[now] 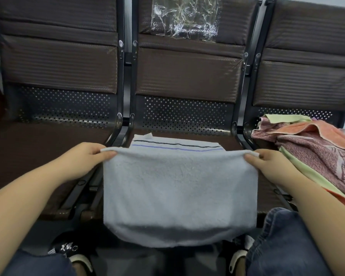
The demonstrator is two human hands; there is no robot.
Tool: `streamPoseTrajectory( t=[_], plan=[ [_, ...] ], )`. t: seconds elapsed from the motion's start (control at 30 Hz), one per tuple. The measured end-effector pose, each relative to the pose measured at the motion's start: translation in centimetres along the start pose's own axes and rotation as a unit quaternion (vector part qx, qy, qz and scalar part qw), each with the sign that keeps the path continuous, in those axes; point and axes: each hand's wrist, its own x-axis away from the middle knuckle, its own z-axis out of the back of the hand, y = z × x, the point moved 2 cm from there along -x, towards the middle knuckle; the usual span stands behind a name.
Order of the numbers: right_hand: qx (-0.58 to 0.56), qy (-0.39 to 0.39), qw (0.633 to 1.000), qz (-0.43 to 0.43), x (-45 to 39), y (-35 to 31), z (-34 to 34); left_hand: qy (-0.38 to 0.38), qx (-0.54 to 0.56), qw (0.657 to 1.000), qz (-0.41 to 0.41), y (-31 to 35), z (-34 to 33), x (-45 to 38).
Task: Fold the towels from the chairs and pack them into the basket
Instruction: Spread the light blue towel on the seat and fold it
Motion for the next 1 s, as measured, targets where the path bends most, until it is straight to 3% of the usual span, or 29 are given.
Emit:
streamPoseTrajectory(
  t=[0.17, 0.3, 0.37, 0.6, 0.73, 0.87, 1.0],
  plan=[
    [-0.009, 0.007, 1.0, -0.029, -1.8, 0.0, -1.7, -0.03, 0.116, 0.992, 0.033, 0.2, -0.9, -1.4],
    [0.026, 0.022, 0.999, -0.025, -3.8, -0.4, -3.8, 0.035, 0.032, 0.999, 0.026, 0.6, -2.5, -3.4],
    [0.038, 0.021, 0.999, -0.02, -4.7, -0.6, -5.3, 0.031, -0.016, 0.999, 0.021, 0.9, -4.1, -4.6],
    [0.059, -0.053, 0.997, -0.006, -6.4, -1.4, -10.9, -0.032, -0.09, 0.995, 0.042, 2.2, -9.8, -8.4],
    [0.07, -0.108, 0.991, -0.04, -6.9, -1.3, -12.8, -0.09, -0.128, 0.985, 0.07, 2.7, -12.2, -9.4],
    [0.106, -0.129, 0.985, -0.034, -6.9, -1.9, -13.5, -0.142, -0.192, 0.97, 0.033, 4.3, -13.9, -9.6],
    [0.132, -0.117, 0.984, -0.012, -6.5, -2.7, -13.4, -0.185, -0.168, 0.968, -0.007, 6.0, -14.7, -8.7]
  ],
)
